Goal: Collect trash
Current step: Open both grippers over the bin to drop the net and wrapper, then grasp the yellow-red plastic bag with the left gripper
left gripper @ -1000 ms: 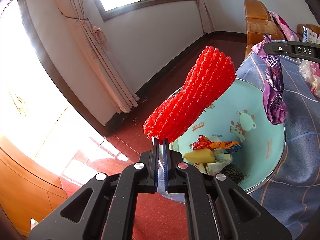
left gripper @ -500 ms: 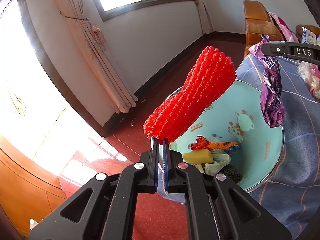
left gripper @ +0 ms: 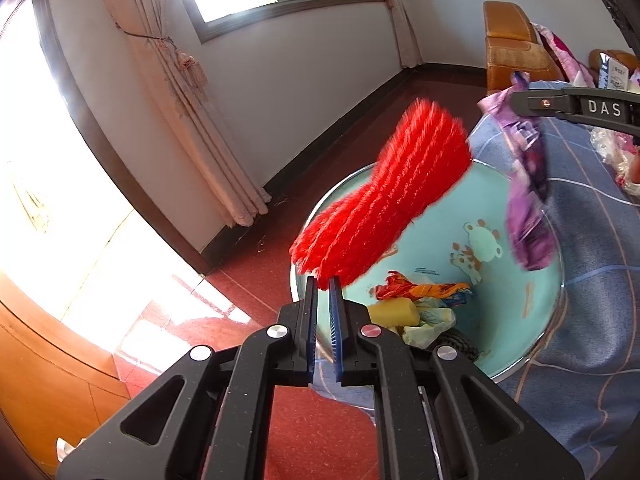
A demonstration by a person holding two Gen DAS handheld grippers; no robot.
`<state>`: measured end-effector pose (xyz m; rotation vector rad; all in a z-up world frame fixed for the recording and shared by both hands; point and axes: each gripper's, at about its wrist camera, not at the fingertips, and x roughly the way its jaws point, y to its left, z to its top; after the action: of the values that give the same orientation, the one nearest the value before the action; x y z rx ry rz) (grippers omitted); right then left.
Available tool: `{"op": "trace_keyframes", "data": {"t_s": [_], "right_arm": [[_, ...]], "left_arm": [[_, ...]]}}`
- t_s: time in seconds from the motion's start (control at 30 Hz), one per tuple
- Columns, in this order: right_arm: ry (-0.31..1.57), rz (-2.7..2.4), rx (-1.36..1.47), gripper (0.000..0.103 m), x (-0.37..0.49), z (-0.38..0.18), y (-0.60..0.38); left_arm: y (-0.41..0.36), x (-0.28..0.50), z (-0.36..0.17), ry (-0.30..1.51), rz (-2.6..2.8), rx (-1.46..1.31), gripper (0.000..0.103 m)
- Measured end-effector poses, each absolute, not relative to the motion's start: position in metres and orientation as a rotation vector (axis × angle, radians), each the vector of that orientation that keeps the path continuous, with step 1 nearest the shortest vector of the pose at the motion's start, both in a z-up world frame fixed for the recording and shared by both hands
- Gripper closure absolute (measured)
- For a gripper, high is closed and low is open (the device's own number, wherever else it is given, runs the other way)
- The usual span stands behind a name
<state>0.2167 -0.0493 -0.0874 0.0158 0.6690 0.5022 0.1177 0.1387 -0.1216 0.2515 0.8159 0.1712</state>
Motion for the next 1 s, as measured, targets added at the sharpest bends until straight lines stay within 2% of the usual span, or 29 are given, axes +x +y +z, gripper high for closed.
{"op": "trace_keyframes", "data": {"t_s": [0.07,0.1,0.17,0.4,0.63,1.0], "right_arm": [[0.668,0.51,0.018,0.071,0.215,-0.088,-0.048],[0.669,0.509,0.014,0.071,0.215,-0.088,-0.047],[0.674,0.505,0.022,0.07,0.214,-0.089,-0.049],[0.68,0.474,0.055,0.064,0.21,-0.091,-0.066],[0.675,0.424,0.071,0.061,0.187,-0.083,-0.092],[0.632,0.162,0.131,0.048,0.087,-0.077,-0.245]], "left_arm": [[0.136,0.118,-0.122,0.815,0.165,0.255,0.092],[0.135,0.118,-0.122,0.808,0.165,0.256,0.075],[0.134,0.115,-0.12,0.785,0.175,0.256,0.052],[0.131,0.116,-0.122,0.788,0.169,0.252,0.051],[0.123,0.115,-0.124,0.788,0.138,0.236,0.046],[0.041,0.1,-0.123,0.756,-0.056,0.238,0.045]]}}
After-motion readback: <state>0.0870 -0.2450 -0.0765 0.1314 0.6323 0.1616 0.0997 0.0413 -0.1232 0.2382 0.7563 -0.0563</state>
